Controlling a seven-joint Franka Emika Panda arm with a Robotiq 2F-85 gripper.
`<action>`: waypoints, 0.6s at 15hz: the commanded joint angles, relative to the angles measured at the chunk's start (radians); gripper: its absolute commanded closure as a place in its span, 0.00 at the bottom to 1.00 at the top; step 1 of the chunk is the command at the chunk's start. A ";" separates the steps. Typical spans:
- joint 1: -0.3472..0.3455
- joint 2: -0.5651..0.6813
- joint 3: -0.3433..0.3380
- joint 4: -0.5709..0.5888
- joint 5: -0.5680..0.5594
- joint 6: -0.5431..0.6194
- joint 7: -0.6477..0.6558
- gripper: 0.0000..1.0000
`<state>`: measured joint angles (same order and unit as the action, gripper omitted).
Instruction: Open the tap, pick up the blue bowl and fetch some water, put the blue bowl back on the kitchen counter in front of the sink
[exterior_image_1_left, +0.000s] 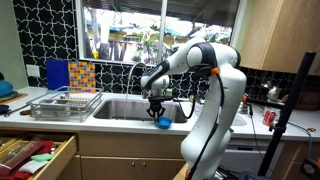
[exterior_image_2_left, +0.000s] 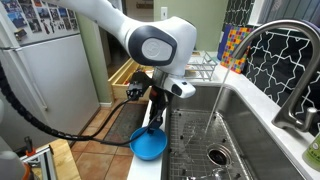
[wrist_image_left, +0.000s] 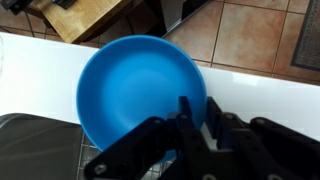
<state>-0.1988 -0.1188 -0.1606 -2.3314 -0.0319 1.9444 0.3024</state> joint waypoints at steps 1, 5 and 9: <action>0.015 0.020 0.006 0.014 -0.019 0.055 -0.093 1.00; 0.037 0.047 0.021 0.073 -0.080 0.056 -0.248 0.99; 0.065 0.115 0.044 0.197 -0.146 0.036 -0.378 0.99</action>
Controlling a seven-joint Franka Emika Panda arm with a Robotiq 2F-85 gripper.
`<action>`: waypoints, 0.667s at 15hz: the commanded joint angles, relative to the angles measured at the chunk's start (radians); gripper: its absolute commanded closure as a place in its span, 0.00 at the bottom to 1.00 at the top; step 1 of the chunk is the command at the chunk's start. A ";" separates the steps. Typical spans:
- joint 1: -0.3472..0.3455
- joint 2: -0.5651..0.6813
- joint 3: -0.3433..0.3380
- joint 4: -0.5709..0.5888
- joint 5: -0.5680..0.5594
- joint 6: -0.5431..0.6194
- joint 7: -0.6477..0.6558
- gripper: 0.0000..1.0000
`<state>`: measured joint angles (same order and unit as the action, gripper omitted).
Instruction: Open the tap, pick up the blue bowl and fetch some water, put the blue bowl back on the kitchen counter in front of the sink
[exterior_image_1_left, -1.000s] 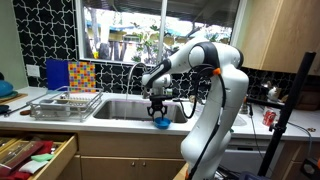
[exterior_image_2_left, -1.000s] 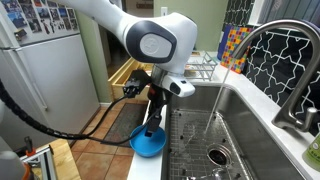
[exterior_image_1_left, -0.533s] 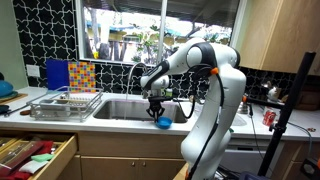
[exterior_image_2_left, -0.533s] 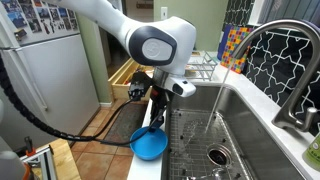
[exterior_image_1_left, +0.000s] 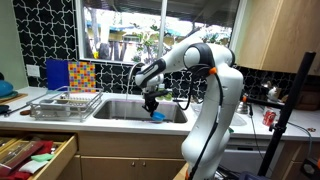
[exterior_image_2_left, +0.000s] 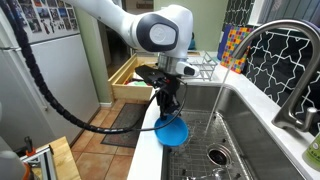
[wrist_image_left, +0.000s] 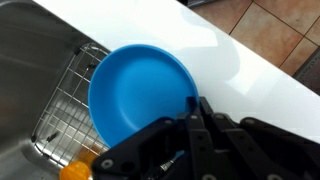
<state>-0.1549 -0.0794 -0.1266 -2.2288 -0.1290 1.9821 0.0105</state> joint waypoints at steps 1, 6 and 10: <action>0.030 0.100 0.016 0.127 -0.060 0.003 -0.120 0.99; 0.048 0.138 0.035 0.196 -0.075 0.010 -0.198 0.95; 0.056 0.204 0.043 0.269 -0.090 0.014 -0.238 0.95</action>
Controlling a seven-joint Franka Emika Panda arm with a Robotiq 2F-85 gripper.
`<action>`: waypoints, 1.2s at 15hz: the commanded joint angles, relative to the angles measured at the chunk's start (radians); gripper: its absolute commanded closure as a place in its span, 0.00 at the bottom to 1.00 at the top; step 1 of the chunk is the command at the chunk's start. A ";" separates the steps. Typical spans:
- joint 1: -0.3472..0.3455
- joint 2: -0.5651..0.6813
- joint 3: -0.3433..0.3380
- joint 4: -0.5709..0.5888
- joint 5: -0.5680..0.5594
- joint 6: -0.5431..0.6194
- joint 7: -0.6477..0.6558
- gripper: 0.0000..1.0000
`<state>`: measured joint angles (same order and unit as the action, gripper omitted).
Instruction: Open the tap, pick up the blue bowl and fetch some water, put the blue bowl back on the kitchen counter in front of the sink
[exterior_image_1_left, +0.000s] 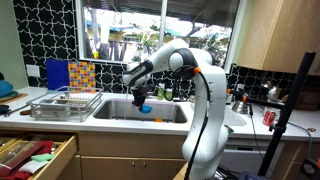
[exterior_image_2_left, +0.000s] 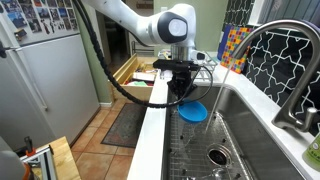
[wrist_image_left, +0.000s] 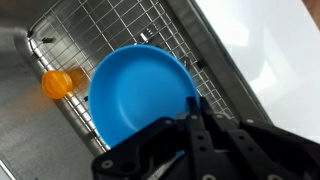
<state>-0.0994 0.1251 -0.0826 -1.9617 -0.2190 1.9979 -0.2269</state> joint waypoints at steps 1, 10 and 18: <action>0.001 0.002 -0.001 0.002 0.000 -0.002 -0.003 0.95; 0.015 0.053 0.015 0.006 -0.184 0.343 -0.138 0.99; 0.006 0.114 0.020 0.041 -0.180 0.484 -0.278 0.99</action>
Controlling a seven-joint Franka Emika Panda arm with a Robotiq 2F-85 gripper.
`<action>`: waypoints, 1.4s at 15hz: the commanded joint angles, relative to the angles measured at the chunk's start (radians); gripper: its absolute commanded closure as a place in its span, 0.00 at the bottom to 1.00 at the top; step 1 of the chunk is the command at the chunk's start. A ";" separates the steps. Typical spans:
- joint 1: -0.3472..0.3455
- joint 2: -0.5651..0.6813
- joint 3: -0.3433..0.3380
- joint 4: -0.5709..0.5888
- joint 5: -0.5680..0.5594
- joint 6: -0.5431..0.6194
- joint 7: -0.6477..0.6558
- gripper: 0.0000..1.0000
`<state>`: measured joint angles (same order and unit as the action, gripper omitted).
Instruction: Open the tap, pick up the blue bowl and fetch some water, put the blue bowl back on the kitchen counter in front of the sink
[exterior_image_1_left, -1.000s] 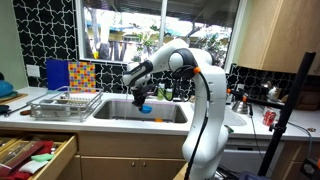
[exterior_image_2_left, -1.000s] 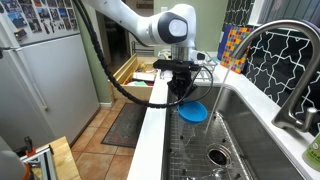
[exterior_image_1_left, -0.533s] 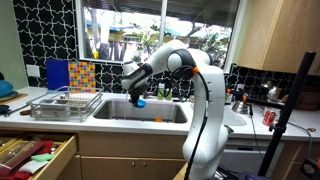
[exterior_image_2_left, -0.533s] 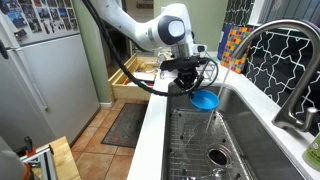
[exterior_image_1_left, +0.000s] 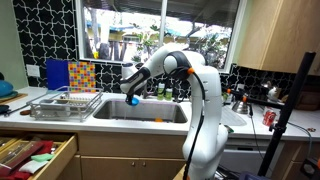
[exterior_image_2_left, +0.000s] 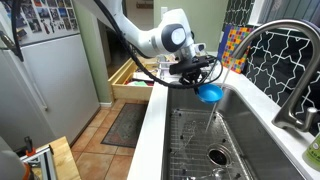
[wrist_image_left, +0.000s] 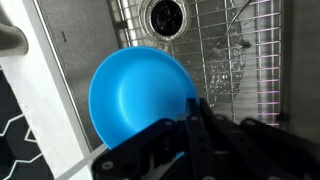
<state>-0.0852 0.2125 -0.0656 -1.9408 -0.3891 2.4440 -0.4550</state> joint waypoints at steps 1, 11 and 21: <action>-0.008 0.032 0.002 0.025 -0.013 0.050 -0.058 0.99; -0.018 0.079 0.005 0.054 -0.011 0.152 -0.182 0.99; 0.006 -0.007 0.040 0.045 0.081 -0.154 -0.174 0.99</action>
<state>-0.0885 0.2573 -0.0373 -1.8841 -0.3425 2.4070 -0.6338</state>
